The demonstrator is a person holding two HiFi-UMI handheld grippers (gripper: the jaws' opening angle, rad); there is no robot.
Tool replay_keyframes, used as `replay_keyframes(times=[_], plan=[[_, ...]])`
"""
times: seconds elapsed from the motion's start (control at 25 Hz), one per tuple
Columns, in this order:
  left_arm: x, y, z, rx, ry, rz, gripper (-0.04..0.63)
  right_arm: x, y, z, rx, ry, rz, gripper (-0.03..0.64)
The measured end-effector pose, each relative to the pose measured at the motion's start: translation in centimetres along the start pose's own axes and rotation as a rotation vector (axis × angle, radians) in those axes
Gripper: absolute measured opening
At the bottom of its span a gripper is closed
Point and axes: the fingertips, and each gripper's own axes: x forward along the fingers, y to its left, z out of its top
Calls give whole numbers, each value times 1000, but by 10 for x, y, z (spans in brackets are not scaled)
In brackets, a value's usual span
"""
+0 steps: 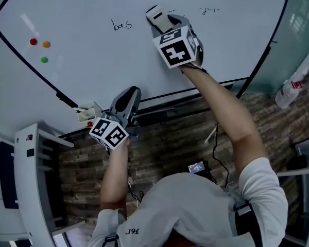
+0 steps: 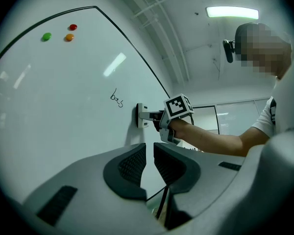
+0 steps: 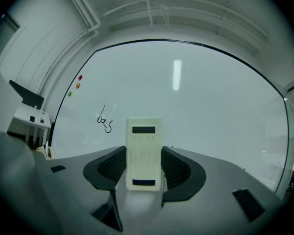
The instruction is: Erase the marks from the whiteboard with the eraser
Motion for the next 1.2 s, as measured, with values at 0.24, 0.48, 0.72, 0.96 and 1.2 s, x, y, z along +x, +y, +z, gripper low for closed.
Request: replay_keyframes(times=[0.24, 0.48, 0.72, 0.96, 1.2], plan=[[-11, 8, 2, -15, -1, 51, 55, 11, 17, 3, -38, -7, -15, 242], [-1, 5, -1, -15, -1, 42, 55, 14, 14, 1, -47, 9, -37, 242], [17, -6, -3, -13, -4, 22, 55, 14, 13, 0, -49, 2, -40, 242], [33, -15, -8, -2, -6, -8, 55, 11, 2, -5, -58, 2, -27, 242], [50, -24, -11, -16, 2, -1, 55, 4, -23, -17, -54, 14, -43, 242]])
